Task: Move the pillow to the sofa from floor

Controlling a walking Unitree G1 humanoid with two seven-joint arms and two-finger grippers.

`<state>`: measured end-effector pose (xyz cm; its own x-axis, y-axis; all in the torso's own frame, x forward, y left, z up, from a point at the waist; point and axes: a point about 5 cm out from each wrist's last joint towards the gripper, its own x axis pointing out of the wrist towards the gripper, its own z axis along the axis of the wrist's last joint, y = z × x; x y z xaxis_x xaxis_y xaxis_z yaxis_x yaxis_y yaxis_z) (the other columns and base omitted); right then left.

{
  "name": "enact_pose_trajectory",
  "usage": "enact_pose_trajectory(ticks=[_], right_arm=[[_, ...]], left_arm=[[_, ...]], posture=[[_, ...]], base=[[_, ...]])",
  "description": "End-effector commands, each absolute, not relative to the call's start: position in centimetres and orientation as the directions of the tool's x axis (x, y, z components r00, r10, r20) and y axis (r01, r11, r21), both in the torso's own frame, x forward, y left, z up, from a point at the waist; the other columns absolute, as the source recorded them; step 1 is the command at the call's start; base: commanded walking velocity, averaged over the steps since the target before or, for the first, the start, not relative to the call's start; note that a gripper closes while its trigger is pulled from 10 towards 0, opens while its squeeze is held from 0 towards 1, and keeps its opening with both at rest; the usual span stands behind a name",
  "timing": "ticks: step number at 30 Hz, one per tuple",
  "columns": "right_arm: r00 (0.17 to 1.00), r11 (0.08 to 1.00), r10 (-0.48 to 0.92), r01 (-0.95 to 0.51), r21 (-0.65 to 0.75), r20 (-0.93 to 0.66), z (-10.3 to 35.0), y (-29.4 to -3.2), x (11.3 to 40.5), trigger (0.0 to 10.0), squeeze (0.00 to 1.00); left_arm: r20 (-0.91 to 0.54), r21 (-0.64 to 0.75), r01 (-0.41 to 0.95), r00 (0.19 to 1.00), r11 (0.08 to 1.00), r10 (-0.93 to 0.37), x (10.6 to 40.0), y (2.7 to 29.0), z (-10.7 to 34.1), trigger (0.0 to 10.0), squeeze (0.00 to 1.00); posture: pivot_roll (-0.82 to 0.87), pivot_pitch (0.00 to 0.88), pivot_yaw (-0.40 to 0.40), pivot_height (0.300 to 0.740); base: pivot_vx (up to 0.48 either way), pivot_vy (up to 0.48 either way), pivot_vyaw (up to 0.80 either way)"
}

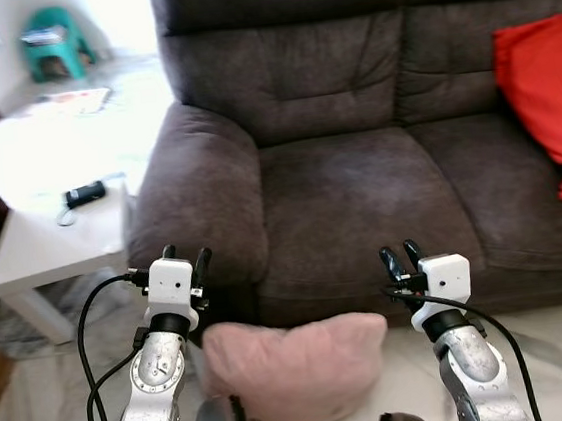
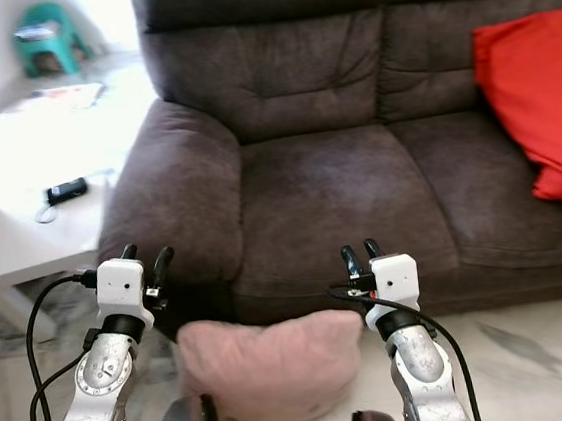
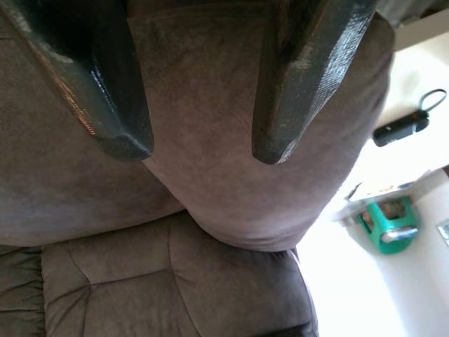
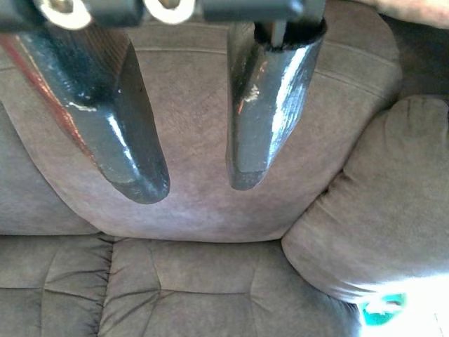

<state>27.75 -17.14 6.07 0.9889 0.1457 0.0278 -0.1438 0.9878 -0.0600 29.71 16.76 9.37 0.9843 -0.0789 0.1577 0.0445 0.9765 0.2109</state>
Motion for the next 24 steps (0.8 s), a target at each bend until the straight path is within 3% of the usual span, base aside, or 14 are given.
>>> enact_pose_trajectory(ticks=[1,14,24], right_arm=[[0.989,0.988,0.148,-0.147,-0.054,0.027,6.1,-16.97,27.84,10.0,0.0],[0.991,0.991,0.128,-0.126,-0.051,0.029,6.19,-17.15,27.95,10.0,0.0],[0.989,0.988,0.144,-0.142,-0.056,0.03,6.31,-17.03,28.17,10.0,0.0]], left_arm=[[0.143,0.211,0.041,0.987,0.977,-0.073,29.78,17.13,9.2,10.0,0.0],[0.126,0.208,0.044,0.989,0.977,-0.071,29.56,17.3,8.67,10.0,0.0],[0.13,0.206,0.032,0.99,0.978,-0.06,29.62,17.52,8.78,10.0,0.0]], posture=[[0.06,0.0,-0.013,0.585],[0.06,0.0,-0.015,0.585],[0.06,0.0,-0.017,0.536]], base=[[0.0,0.0,0.0],[0.0,0.0,0.0],[0.0,0.0,0.0]])
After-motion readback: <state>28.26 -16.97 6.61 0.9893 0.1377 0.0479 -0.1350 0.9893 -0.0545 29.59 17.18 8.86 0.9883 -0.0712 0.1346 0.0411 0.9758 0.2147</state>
